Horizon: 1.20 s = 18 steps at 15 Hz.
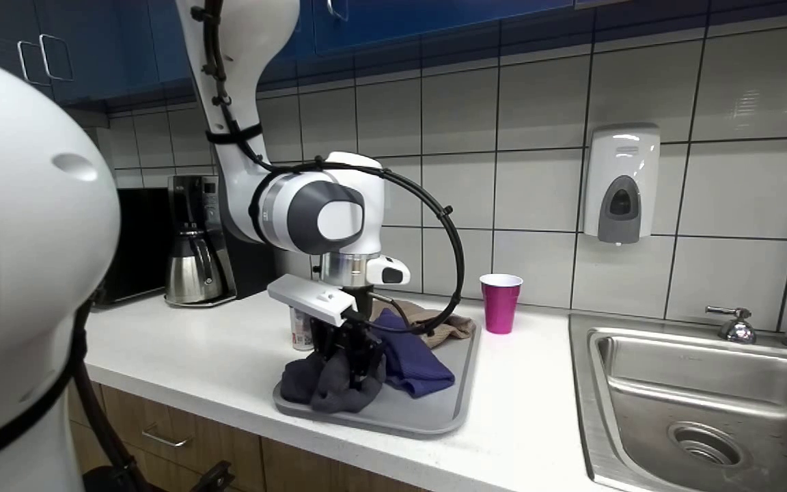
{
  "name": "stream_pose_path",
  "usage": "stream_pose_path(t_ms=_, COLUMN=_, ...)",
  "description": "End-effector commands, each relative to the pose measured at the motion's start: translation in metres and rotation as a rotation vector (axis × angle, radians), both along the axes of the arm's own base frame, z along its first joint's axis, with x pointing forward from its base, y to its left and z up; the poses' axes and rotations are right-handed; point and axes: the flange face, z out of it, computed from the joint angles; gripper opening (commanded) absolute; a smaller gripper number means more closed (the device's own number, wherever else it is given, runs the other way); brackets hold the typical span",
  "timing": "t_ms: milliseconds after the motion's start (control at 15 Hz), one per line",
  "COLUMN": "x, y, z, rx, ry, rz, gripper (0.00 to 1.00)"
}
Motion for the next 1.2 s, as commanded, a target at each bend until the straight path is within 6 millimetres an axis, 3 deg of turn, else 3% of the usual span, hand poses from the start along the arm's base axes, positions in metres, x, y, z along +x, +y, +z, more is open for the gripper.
stream_pose_path(t_ms=0, x=0.002, y=-0.001, z=0.007, rx=0.003, ry=-0.022, rz=0.019, gripper=0.21)
stream_pose_path(t_ms=200, x=0.000, y=-0.001, z=0.013, rx=0.001, ry=-0.033, rz=0.020, gripper=0.00)
stream_pose_path(t_ms=600, x=-0.009, y=-0.001, z=0.029, rx=-0.003, ry=-0.055, rz=0.022, gripper=0.04)
stream_pose_path(t_ms=1133, x=-0.023, y=0.007, z=0.066, rx=-0.015, ry=-0.125, rz=0.058, gripper=0.04)
